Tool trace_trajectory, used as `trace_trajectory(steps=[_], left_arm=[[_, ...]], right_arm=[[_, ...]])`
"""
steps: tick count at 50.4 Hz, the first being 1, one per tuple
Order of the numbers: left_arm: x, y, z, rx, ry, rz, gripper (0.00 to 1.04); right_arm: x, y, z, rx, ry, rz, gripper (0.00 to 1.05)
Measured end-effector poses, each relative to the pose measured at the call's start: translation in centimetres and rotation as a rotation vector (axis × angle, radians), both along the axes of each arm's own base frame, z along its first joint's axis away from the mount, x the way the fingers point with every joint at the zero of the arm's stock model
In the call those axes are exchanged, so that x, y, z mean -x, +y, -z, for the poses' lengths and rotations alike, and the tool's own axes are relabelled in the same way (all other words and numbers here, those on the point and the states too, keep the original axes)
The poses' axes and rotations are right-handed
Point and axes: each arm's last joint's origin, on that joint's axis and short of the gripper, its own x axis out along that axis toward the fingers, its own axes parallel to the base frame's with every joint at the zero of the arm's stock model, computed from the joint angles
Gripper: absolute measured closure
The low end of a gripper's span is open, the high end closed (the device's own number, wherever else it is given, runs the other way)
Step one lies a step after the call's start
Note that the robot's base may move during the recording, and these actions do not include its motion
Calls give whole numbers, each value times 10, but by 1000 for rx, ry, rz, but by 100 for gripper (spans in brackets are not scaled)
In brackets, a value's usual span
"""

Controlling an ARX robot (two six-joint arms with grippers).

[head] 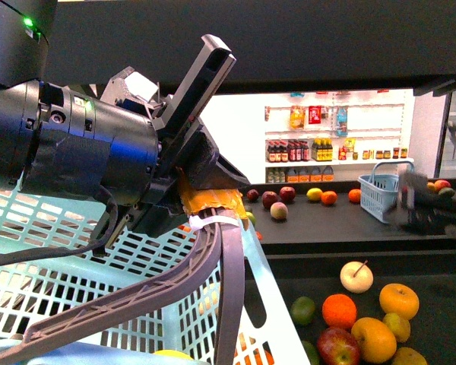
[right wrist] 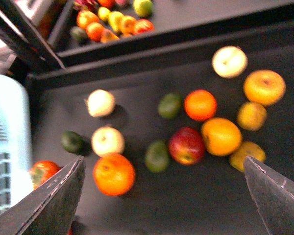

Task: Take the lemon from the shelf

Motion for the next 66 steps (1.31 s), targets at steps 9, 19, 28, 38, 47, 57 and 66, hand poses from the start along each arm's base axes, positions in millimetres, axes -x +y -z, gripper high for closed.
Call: trace_trajectory(steps=[9, 19, 28, 38, 47, 57, 66], left_arm=[[0, 0, 0, -3, -4, 3, 94], [0, 0, 0, -3, -3, 3, 94], [0, 0, 0, -2, -2, 2, 94], [0, 0, 0, -3, -3, 3, 94], [0, 0, 0, -3, -4, 2, 94], [0, 0, 0, -3, -3, 3, 94], [0, 0, 0, -3, -3, 2, 94]], right_arm=[[-6, 8, 75, 117, 183, -20, 8], [-11, 47, 157, 193, 371, -146, 8], [-12, 73, 197, 226, 454, -198, 8], [-8, 103, 237, 233, 514, -253, 8], [-12, 114, 244, 225, 518, -277, 8], [-16, 128, 257, 254, 524, -290, 8], [-15, 128, 268, 279, 547, -282, 8]])
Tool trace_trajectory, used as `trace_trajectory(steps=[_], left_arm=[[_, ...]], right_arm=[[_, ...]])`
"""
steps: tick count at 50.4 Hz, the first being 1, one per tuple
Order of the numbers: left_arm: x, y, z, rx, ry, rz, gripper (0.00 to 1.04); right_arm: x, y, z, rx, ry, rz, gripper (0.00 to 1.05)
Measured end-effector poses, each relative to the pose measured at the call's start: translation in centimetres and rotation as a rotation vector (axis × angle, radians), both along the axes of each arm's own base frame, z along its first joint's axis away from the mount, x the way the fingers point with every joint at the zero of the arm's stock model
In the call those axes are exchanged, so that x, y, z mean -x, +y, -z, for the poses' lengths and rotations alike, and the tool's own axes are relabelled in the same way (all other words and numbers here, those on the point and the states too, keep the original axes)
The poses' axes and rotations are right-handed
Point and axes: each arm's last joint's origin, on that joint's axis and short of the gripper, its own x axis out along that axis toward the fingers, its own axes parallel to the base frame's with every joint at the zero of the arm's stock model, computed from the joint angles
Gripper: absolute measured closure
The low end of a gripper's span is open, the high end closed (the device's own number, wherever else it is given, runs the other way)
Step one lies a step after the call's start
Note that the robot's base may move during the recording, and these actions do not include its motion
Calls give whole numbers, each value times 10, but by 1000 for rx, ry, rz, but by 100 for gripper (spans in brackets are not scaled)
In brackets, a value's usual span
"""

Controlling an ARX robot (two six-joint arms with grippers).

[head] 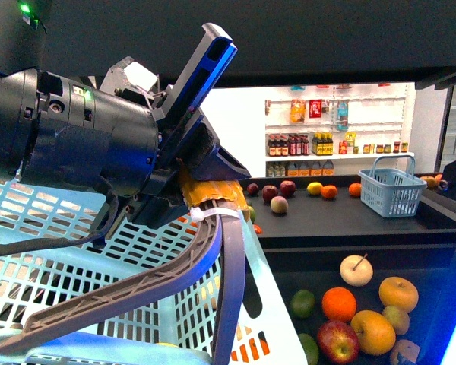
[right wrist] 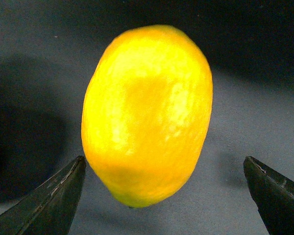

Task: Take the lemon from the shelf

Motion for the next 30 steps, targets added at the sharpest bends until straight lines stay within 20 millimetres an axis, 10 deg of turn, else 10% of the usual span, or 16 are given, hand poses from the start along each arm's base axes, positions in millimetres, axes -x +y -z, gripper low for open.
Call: trace_trajectory(steps=[18, 30], left_arm=[[0, 0, 0, 0, 0, 1, 94], [0, 0, 0, 0, 0, 0, 94]], right_arm=[[-5, 2, -1, -2, -25, 1, 49], [-5, -23, -26, 39, -34, 48, 56]])
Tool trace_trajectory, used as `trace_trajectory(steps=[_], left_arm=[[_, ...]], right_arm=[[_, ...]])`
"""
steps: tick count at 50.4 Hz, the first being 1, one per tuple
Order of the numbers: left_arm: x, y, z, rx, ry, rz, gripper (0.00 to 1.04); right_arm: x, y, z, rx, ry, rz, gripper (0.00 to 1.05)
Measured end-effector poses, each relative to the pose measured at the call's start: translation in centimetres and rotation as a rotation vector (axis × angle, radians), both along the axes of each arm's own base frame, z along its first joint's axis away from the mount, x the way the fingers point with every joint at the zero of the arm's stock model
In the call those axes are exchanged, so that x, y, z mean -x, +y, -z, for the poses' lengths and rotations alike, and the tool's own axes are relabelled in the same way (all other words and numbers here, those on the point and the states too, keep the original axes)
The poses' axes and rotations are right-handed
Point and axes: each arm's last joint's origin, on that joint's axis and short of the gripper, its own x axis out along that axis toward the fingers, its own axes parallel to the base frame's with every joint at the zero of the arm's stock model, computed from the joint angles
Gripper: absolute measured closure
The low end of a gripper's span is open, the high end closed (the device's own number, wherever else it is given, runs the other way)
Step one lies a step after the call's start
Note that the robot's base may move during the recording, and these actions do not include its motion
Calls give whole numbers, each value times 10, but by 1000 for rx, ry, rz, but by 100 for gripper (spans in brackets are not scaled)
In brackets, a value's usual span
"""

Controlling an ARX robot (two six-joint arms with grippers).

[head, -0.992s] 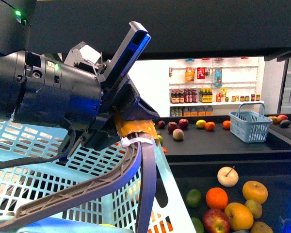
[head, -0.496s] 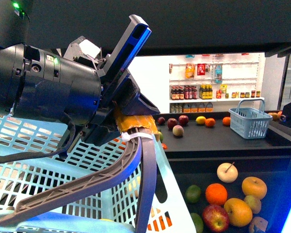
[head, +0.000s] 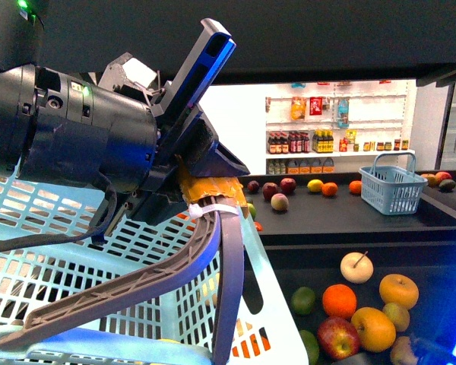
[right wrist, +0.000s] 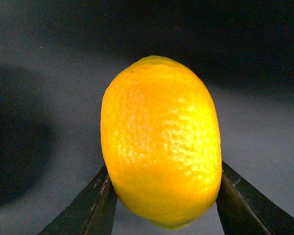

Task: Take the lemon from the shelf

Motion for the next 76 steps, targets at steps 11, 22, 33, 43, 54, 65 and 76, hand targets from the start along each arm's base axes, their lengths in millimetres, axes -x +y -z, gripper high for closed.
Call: trace_trajectory(steps=[11, 22, 33, 43, 54, 65, 76], left_arm=[[0, 0, 0, 0, 0, 1, 94], [0, 0, 0, 0, 0, 1, 94], [0, 0, 0, 0, 0, 1, 94], [0, 0, 0, 0, 0, 1, 94], [0, 0, 0, 0, 0, 0, 94], [-1, 2, 0, -2, -1, -9, 94], [-1, 3, 0, -4, -2, -15, 94]], right_arm=[[-23, -48, -74, 12, -158, 106, 56], [-25, -63, -194, -137, -386, 121, 56], [1, -18, -258, -271, -489, 1, 56], [24, 19, -277, -351, -492, -76, 56], [42, 42, -284, -402, -484, -121, 56], [49, 54, -277, -442, -463, -118, 50], [50, 56, -276, -459, -461, -119, 15]])
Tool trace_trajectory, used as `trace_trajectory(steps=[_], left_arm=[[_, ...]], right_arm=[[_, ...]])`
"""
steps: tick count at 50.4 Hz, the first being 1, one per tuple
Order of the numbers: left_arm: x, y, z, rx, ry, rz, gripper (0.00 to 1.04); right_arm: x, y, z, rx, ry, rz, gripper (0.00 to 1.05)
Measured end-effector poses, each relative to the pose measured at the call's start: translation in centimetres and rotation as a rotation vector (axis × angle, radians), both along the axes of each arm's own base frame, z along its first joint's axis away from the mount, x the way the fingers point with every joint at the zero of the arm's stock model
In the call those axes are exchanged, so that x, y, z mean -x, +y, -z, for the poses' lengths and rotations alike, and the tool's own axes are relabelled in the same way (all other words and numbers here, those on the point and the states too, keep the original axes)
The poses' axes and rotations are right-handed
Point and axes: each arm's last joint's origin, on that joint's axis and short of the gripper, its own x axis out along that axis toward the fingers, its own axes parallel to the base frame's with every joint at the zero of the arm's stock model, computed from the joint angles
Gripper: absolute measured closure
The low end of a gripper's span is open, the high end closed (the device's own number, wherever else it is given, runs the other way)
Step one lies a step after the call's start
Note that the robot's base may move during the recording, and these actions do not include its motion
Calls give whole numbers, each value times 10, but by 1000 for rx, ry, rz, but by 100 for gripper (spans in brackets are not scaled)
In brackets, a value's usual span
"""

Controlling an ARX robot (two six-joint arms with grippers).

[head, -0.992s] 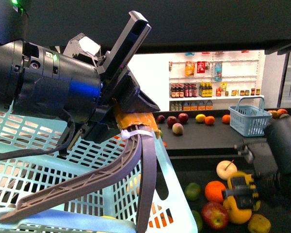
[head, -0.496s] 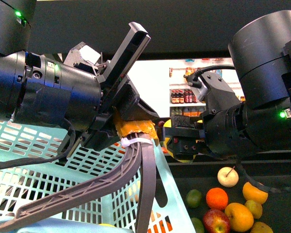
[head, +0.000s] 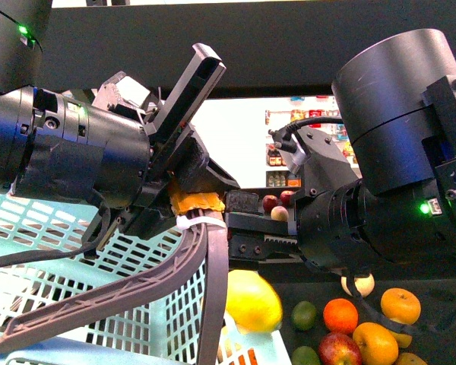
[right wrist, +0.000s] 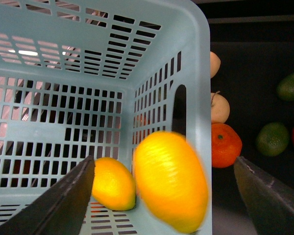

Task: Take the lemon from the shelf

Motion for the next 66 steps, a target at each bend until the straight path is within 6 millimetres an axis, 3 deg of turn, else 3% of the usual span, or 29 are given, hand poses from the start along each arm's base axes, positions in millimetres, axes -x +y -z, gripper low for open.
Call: trace_trajectory(steps=[3, 19, 27, 32, 35, 38, 49, 54, 59, 66], left_arm=[[0, 0, 0, 1, 0, -1, 94], [0, 0, 0, 2, 0, 3, 94], [0, -1, 0, 2, 0, 7, 94], [1, -1, 0, 5, 3, 12, 94], [1, -2, 0, 4, 3, 13, 94], [1, -2, 0, 4, 2, 15, 94], [1, -3, 0, 4, 2, 15, 94], [1, -3, 0, 3, 1, 15, 94], [1, -3, 0, 4, 2, 15, 94], [1, -3, 0, 3, 2, 14, 94]], right_arm=[[1, 1, 1, -7, 6, 0, 6], [-1, -7, 2, -12, 2, 5, 8], [2, -35, -6, -10, -57, 66, 8], [10, -78, -24, 21, -157, 219, 8], [24, -105, -25, 70, -201, 320, 8], [39, -119, -19, 98, -204, 367, 8], [105, -135, -6, 179, -243, 448, 8], [151, -138, 1, 211, -238, 465, 8], [203, -143, 12, 205, -363, 419, 28], [235, -147, 19, 188, -439, 407, 49]])
